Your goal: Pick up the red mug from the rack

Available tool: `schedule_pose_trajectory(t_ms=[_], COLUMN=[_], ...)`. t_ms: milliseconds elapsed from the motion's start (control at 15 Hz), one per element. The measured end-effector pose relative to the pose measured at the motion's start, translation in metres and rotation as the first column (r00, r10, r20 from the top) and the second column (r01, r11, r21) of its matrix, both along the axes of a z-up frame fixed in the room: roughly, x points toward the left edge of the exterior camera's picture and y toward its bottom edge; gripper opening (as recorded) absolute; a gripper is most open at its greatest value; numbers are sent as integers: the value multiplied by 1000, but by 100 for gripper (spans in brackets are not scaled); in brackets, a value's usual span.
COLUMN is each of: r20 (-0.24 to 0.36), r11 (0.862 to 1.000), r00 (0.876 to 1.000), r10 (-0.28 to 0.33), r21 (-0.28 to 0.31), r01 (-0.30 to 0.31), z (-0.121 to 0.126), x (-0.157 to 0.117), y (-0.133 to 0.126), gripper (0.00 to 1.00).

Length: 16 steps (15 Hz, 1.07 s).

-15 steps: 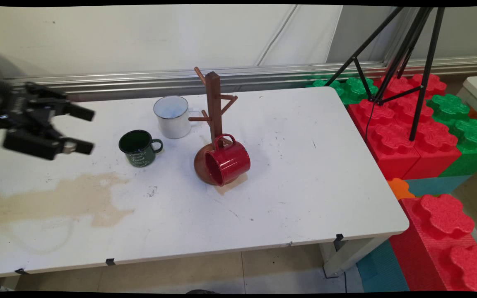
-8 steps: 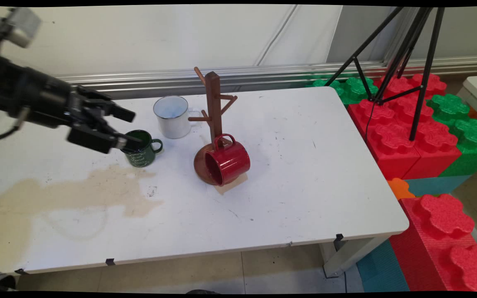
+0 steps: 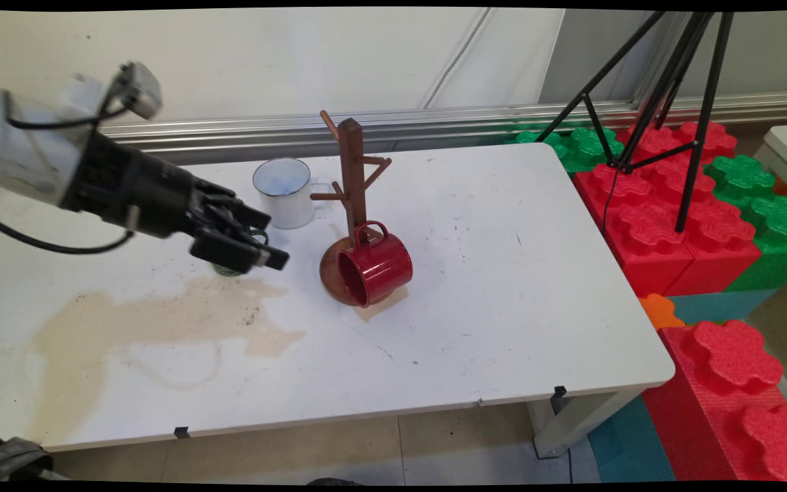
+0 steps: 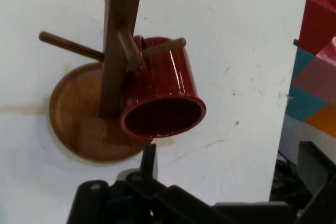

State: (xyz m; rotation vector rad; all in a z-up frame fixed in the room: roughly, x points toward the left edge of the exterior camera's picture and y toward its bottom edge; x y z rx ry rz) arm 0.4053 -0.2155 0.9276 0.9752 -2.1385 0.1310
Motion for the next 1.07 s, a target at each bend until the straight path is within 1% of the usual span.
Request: schedule_pose_trajectory(t_ms=[333, 667, 1067], r20=[-28, -50, -83], r11=[999, 997, 991], r00=[999, 997, 991], r10=[31, 57, 109], r21=[33, 57, 93], r01=[-30, -54, -101], z=[-37, -62, -96], x=[-19, -30, -47], y=[-14, -23, -31], gripper=[100, 100, 100])
